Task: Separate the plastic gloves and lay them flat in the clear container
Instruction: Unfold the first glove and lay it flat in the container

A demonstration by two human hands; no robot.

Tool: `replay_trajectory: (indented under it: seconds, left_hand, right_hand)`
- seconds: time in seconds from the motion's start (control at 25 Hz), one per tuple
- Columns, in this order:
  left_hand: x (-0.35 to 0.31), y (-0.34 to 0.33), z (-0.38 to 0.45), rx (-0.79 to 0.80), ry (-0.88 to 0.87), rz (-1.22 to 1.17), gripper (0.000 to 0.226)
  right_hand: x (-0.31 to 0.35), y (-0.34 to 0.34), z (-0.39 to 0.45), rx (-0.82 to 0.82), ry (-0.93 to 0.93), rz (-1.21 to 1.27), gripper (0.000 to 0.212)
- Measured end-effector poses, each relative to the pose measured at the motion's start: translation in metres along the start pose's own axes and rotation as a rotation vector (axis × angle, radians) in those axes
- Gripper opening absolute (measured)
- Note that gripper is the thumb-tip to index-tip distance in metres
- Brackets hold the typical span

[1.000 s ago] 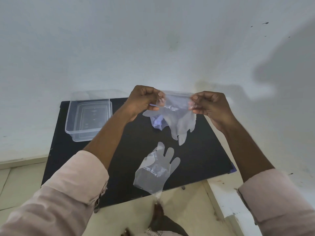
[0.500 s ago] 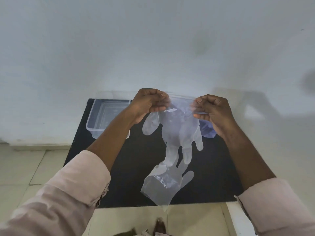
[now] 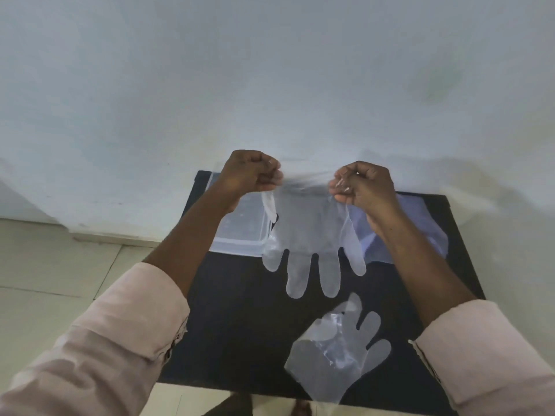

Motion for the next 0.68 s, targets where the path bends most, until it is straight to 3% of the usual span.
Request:
replay_trajectory:
  seconds: [0.16, 0.36, 0.56, 0.68]
  left_hand:
    - [0.018, 0.044, 0.043, -0.047, 0.057, -0.001, 0.013]
    - [0.040, 0.085, 0.089, -0.001, 0.049, -0.001, 0.033]
    - [0.049, 0.095, 0.123, -0.037, 0.066, -0.014, 0.008]
    - [0.050, 0.106, 0.139, -0.016, 0.095, -0.043, 0.010]
  right_hand:
    - [-0.006, -0.060, 0.045, -0.004, -0.014, -0.027, 0.014]
    - [-0.017, -0.103, 0.095, -0.023, -0.038, -0.111, 0.016]
    - [-0.026, -0.120, 0.123, -0.023, -0.060, -0.167, 0.016]
    - [-0.030, -0.129, 0.135, -0.045, -0.071, -0.172, 0.015]
Point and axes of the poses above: each hand's wrist, its own z-axis towards the middle knuckle, its own y-axis out of the back of the hand, x = y × z, the point moved 1 cm from there along z, towards the middle knuckle, and after that the axes turned 13 degrees about z, right-handed, at the moved point
